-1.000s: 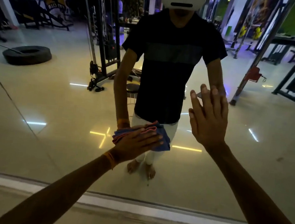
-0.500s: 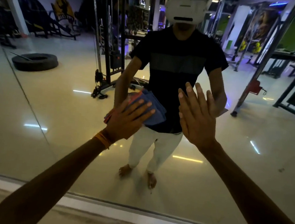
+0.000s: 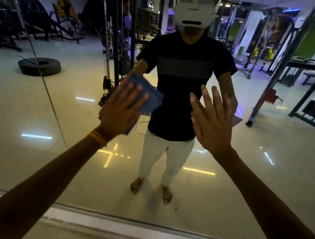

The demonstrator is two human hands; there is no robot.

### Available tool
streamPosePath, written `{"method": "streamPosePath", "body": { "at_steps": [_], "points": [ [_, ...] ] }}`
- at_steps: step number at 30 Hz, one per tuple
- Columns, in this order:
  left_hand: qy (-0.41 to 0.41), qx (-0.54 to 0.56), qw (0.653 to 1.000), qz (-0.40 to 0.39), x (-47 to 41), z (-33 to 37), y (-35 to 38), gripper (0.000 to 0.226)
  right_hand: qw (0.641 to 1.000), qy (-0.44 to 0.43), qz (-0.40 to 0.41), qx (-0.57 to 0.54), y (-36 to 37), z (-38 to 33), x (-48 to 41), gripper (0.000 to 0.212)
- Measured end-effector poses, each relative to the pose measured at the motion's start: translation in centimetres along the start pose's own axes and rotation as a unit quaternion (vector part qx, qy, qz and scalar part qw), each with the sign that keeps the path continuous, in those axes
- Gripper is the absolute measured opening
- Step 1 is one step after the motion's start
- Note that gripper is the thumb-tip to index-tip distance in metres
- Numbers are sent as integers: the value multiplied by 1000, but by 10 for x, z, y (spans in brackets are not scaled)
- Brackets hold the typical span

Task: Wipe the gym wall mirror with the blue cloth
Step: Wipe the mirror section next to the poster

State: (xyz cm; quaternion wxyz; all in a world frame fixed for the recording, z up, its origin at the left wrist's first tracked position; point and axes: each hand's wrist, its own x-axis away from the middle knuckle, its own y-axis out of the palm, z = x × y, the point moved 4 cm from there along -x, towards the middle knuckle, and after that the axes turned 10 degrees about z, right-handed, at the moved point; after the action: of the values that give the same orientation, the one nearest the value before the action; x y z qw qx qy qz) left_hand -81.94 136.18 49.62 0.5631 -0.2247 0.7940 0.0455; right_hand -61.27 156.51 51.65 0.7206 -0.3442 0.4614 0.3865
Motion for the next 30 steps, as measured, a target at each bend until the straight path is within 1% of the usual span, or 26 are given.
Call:
{"method": "streamPosePath", "body": {
  "at_steps": [2, 4, 6, 8, 9, 10, 11, 12, 15, 16, 17, 18, 20, 22, 24, 25, 26, 27, 28, 29, 30],
  "points": [
    [-53, 6, 998, 21, -31, -30, -10, 62, 1000, 21, 2, -8, 7, -14, -19, 55],
    [-58, 25, 998, 27, -33, -32, -13, 62, 998, 55, 0, 8, 17, -26, -28, 56],
    [-4, 37, 999, -12, 11, -11, -1, 63, 997, 72, -6, 37, 23, -33, -26, 58],
    [82, 29, 994, -65, 62, 13, 4, 66, 997, 65, -5, 46, 23, -34, -25, 58],
    [120, 27, 989, -76, 77, 15, 3, 69, 997, 62, -2, 45, 20, -35, -25, 56],
    [150, 28, 986, -69, 77, 9, 1, 73, 997, 60, 1, 46, 17, -36, -26, 56],
    [159, 27, 986, -48, 64, -4, -4, 75, 997, 58, 2, 49, 15, -38, -27, 55],
    [142, 28, 989, -21, 42, -22, -11, 74, 997, 58, 3, 53, 13, -39, -27, 55],
    [28, 31, 998, 37, -24, -75, -27, 65, 994, 99, 3, 47, 10, -47, -30, 56],
    [4, 36, 999, 41, -28, -78, -29, 64, 993, 109, 2, 45, 10, -53, -29, 56],
    [3, 35, 999, 36, -19, -73, -27, 64, 993, 105, 1, 43, 10, -62, -28, 53],
    [28, 29, 999, 17, 4, -60, -20, 67, 995, 89, 1, 41, 12, -72, -26, 51],
    [123, 19, 991, -49, 70, -25, -4, 80, 998, 56, -6, 26, 17, -92, -21, 51],
    [178, 16, 979, -98, 115, -9, 0, 93, 999, 38, -13, 11, 23, -108, -18, 50],
    [205, 14, 974, -95, 109, -22, -4, 95, 999, 39, -16, 18, 26, -116, -19, 54],
    [197, 8, 978, -73, 91, -37, -11, 91, 999, 43, -13, 24, 26, -116, -21, 55],
    [165, -2, 986, -34, 69, -59, -18, 85, 998, 50, -5, 31, 26, -116, -25, 53],
    [113, -6, 994, -1, 46, -83, -25, 78, 997, 62, 0, 36, 26, -114, -29, 50],
    [58, -3, 998, 15, 24, -103, -32, 73, 996, 80, 1, 34, 26, -114, -34, 49],
    [24, 4, 1000, 18, 12, -115, -36, 69, 996, 90, 0, 28, 27, -114, -37, 50],
    [18, 8, 1000, 17, 12, -118, -36, 66, 996, 90, 2, 21, 29, -116, -39, 50]
  ]
}}
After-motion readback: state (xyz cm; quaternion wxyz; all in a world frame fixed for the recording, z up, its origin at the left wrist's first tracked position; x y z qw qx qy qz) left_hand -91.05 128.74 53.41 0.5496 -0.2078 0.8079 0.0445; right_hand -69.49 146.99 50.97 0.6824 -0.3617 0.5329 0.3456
